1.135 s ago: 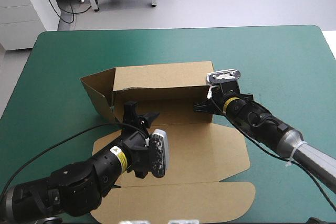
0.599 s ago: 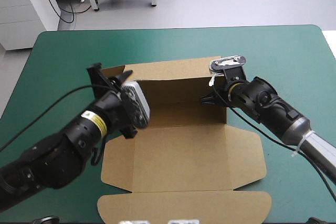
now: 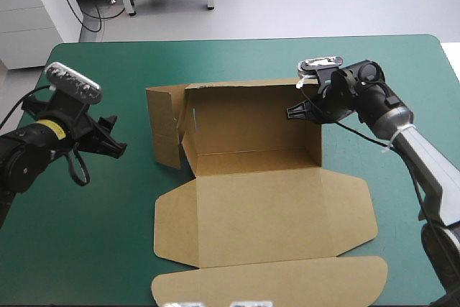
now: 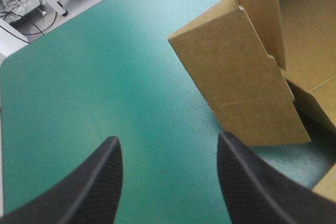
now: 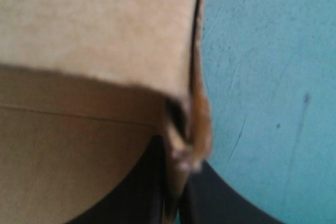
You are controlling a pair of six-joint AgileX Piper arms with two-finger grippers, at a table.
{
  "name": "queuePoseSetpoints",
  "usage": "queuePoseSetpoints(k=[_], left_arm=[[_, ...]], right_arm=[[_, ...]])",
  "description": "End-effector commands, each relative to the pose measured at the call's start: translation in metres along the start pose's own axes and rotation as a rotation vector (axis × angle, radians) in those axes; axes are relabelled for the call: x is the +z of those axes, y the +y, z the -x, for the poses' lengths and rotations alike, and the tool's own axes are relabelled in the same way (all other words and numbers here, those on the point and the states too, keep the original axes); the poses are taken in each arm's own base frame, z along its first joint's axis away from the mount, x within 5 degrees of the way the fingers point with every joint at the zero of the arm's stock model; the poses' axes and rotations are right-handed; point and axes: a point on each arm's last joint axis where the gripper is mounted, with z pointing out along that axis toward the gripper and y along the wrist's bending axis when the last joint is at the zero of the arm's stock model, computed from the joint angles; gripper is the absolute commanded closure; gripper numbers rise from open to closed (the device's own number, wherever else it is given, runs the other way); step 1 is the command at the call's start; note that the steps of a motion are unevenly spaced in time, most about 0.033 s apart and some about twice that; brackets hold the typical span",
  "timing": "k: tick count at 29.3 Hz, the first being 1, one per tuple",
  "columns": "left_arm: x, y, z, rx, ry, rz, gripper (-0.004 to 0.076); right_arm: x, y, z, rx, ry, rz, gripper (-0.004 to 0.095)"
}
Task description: Fold the box
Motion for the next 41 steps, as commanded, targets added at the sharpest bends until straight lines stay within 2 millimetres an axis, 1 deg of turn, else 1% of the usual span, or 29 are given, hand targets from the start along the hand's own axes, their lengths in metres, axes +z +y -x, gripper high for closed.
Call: queuePoseSetpoints(k=[1, 3, 4, 7, 9, 11, 12, 14, 15, 17, 19, 21, 25, 28, 30, 33, 38, 39, 41], left_arm=[[-0.023, -0.003, -0.015, -0.065, -0.144, 0.012, 0.0337], [-0.031, -0.014, -0.044, -0.067, -0.134, 0.006, 0.0337], [-0.036, -0.023, -0.068, -0.072, -0.133, -0.002, 0.0337], [-0.055, -0.038, -0.104, -0.089, -0.182, -0.003, 0.0351], [-0.064, -0.045, -0.123, -0.093, -0.211, 0.002, 0.0404], [-0.073, -0.053, -0.141, -0.105, -0.234, -0.008, 0.0499], [-0.08, -0.058, -0.15, -0.113, -0.25, -0.021, 0.0577], [-0.09, -0.064, -0.162, -0.12, -0.272, -0.036, 0.0694], [-0.095, -0.067, -0.168, -0.121, -0.287, -0.039, 0.073], [-0.104, -0.072, -0.178, -0.121, -0.301, -0.046, 0.0729], [-0.108, -0.075, -0.186, -0.134, -0.292, -0.056, 0.0729], [-0.109, -0.078, -0.193, -0.152, -0.28, -0.064, 0.0729], [-0.104, -0.08, -0.199, -0.161, -0.279, -0.067, 0.0731], [-0.1, -0.081, -0.201, -0.162, -0.264, -0.071, 0.0731], [-0.097, -0.082, -0.202, -0.163, -0.255, -0.074, 0.0731], [-0.095, -0.082, -0.203, -0.164, -0.249, -0.077, 0.0731], [-0.095, -0.082, -0.202, -0.165, -0.256, -0.075, 0.0731], [-0.095, -0.082, -0.202, -0.163, -0.256, -0.072, 0.0731], [-0.095, -0.082, -0.202, -0.163, -0.255, -0.071, 0.0731]], right_arm=[[0.012, -0.005, 0.01, -0.039, -0.002, -0.018, 0.093], [0.026, -0.004, 0.015, -0.045, 0.018, -0.019, 0.093], [0.036, -0.003, 0.018, -0.058, 0.033, -0.02, 0.093], [0.048, -0.002, 0.023, -0.063, 0.045, -0.02, 0.0929], [0.057, -0.001, 0.025, -0.065, 0.051, -0.018, 0.093], [0.065, 0.0, 0.026, -0.065, 0.062, -0.019, 0.093], [0.068, 0.0, 0.027, -0.066, 0.066, -0.019, 0.093], [0.074, 0.0, 0.026, -0.067, 0.074, -0.019, 0.093], [0.076, 0.0, 0.027, -0.066, 0.072, -0.018, 0.093], [0.079, 0.0, 0.027, -0.066, 0.066, -0.018, 0.093], [0.081, 0.0, 0.029, -0.065, 0.054, -0.017, 0.093], [0.081, 0.0, 0.03, -0.066, 0.041, -0.016, 0.093], [0.081, 0.001, 0.032, -0.074, 0.023, -0.011, 0.0929], [0.074, 0.001, 0.039, -0.08, -0.005, -0.005, 0.0901], [0.064, 0.002, 0.047, -0.072, -0.032, -0.001, 0.0841], [0.045, 0.001, 0.059, -0.068, -0.059, -0.003, 0.0724], [0.007, -0.001, 0.074, -0.07, -0.078, -0.015, 0.0519], [-0.001, -0.001, 0.077, -0.07, -0.093, -0.015, 0.0482], [-0.022, -0.001, 0.081, -0.062, -0.153, 0.0, 0.0426]])
